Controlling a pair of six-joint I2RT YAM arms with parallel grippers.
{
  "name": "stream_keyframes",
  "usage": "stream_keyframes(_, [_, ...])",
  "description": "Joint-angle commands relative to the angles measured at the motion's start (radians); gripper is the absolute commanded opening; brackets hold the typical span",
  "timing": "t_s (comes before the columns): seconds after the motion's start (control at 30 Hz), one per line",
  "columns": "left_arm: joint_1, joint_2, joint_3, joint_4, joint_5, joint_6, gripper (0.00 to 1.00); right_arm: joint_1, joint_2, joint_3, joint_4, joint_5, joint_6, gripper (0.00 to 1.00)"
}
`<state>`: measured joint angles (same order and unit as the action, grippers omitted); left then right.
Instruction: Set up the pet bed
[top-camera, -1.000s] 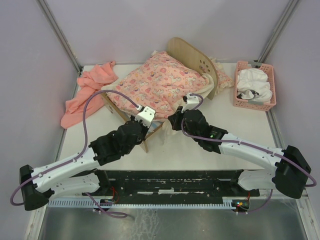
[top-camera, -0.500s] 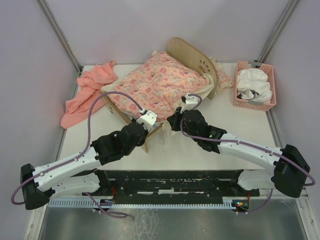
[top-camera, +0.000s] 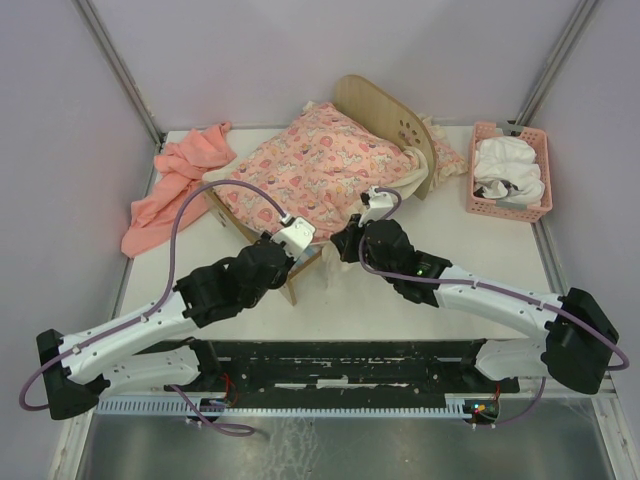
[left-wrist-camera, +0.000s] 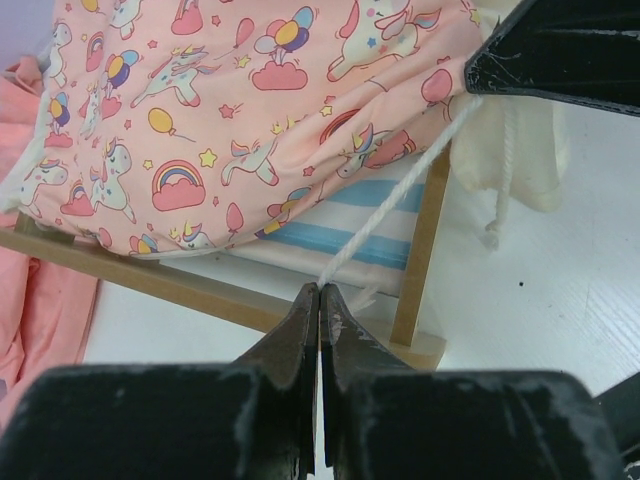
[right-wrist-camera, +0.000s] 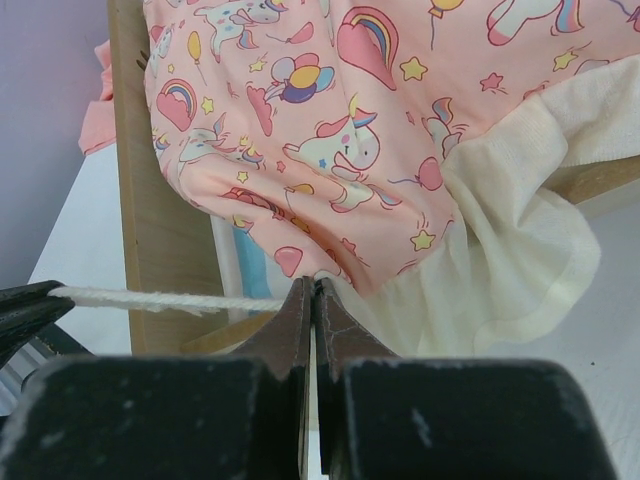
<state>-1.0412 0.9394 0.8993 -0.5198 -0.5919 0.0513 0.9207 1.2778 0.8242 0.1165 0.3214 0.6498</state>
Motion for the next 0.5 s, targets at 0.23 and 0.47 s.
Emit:
stream_keyframes(0.23, [0.002, -0.007, -0.072, 0.080, 0.089, -0.107, 0.03, -0.014, 0.016, 0.013, -0.030, 0.069, -0.022, 0.02])
stream_keyframes(0.47, [0.003, 0.041, -0.133, 0.132, -0.049, -0.188, 0.03, -0.014, 0.022, 0.012, -0.028, 0.063, -0.016, 0.02])
